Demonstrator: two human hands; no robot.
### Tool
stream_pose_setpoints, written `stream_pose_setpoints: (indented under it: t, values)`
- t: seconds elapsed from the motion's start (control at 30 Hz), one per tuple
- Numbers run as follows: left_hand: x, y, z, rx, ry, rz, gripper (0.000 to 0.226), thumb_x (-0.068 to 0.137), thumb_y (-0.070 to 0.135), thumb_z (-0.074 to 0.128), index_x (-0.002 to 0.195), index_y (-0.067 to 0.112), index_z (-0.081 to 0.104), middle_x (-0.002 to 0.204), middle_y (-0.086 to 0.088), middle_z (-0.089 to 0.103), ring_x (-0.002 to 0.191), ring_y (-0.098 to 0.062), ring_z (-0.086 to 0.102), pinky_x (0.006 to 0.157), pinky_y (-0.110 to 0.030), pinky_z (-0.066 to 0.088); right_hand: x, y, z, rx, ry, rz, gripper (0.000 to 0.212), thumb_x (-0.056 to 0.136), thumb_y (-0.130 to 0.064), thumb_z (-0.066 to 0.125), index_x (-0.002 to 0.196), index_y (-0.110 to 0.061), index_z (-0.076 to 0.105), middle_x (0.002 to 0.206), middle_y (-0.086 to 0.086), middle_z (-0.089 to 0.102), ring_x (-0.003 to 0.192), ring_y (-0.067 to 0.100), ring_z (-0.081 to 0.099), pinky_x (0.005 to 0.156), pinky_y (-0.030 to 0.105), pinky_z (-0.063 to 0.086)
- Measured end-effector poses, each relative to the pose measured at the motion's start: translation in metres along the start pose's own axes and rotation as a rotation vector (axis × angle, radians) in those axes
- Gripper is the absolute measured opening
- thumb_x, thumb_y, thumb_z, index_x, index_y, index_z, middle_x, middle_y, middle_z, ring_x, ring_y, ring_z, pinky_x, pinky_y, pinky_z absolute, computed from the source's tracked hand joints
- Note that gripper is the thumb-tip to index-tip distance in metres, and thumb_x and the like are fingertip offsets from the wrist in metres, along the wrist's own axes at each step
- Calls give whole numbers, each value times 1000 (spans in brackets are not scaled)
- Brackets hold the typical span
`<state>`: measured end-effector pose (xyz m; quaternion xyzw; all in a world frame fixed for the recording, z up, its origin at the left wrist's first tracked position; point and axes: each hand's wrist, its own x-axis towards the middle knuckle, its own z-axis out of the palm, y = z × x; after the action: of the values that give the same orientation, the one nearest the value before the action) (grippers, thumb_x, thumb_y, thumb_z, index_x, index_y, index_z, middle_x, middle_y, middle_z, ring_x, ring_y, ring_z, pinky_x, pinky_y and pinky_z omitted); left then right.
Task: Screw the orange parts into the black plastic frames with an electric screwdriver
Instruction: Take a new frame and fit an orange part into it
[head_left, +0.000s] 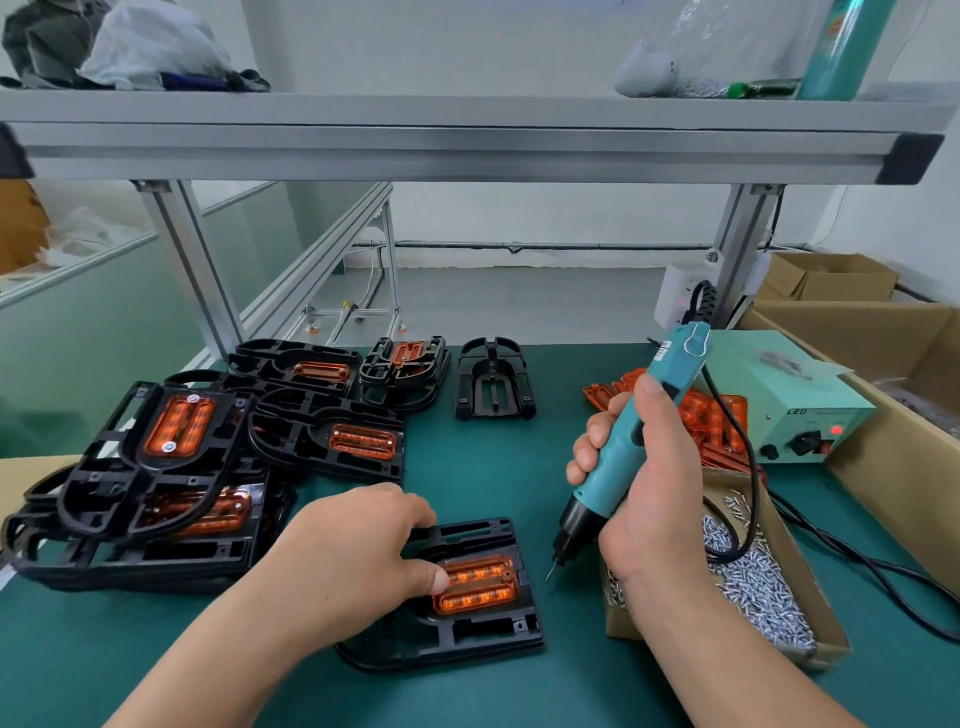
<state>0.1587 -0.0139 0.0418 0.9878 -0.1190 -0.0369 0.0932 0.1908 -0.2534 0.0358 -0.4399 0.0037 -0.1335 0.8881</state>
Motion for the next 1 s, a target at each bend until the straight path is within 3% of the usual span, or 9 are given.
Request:
stream_pose_setpoints:
  t: [0.47,0.63,0.8,0.93,1.0]
  values:
    - [4,-3,1,12,-53,-27,64,81,74,68,136,42,58,121,23,62,114,-5,58,92,-28,48,5,-2,-4,147,74,58,34,97,-49,67,88,-19,55,72,2,51,57,17,46,51,28,45]
    - [3,5,-1,41,-70,-28,58,79,77,68,123,41,61,108,22,60,97,-4,55,74,-25,40,6,0,-4,149,78,66,35,96,-51,67,90,-18,54,71,2,51,57,17,47,51,29,45]
    - [2,8,-1,46,-82,-17,55,80,76,68,121,40,60,113,20,62,104,-7,60,85,-28,48,5,1,-3,149,82,87,38,92,-53,69,92,-19,52,71,2,51,56,17,47,51,27,45]
    - [-2,6,-3,58,-57,4,52,82,81,61,112,39,62,105,19,61,96,-5,58,79,-27,47,4,1,-3,147,80,79,36,95,-51,68,91,-19,54,71,2,52,57,17,47,51,28,46]
    - [-3,9,-3,51,-18,19,53,86,81,55,117,39,63,109,20,62,100,-5,59,80,-27,46,4,1,-3,145,81,75,35,96,-51,68,89,-19,55,71,2,52,57,17,48,51,28,46]
